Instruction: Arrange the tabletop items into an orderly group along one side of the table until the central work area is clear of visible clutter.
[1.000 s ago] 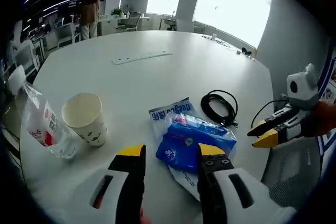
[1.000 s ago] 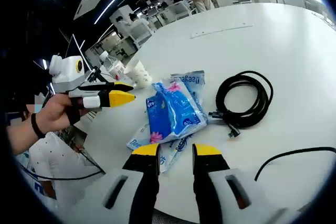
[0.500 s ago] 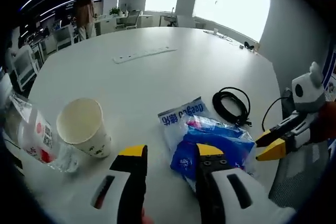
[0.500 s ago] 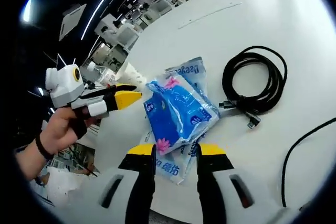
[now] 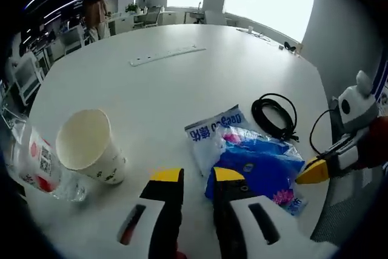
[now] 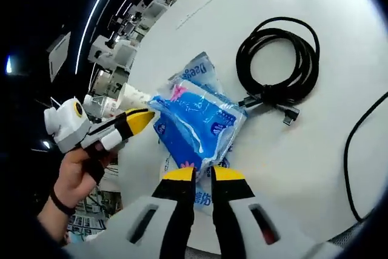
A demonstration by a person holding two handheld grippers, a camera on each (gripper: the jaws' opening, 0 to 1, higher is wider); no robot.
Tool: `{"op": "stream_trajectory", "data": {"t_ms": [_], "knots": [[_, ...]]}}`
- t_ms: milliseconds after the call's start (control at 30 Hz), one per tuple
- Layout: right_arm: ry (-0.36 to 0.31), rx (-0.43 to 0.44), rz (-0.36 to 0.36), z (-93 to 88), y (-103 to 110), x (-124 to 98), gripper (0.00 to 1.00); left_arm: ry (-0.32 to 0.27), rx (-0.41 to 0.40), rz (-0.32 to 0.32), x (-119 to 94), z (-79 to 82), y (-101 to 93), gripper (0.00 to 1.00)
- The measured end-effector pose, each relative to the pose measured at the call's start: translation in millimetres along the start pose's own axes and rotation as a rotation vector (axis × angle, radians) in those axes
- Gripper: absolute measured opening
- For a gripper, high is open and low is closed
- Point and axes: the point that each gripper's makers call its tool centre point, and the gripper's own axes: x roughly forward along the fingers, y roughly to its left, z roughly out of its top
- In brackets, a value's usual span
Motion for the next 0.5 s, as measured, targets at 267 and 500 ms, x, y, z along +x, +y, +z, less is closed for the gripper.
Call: {"op": "stream_trajectory", "data": {"t_ms": [267, 500], "knots": [[-0.007, -0.034, 0.007, 1.1, 3.6, -0.8, 0.01, -0.01, -0.022, -0.01, -1.1, -1.1, -5.4, 0.0], [-0.003, -0.04, 0.033, -2.4, 9.9, -3.2, 0.0, -0.013, -0.033, -0.006, -3.2, 0.2, -3.2, 0.0]]}}
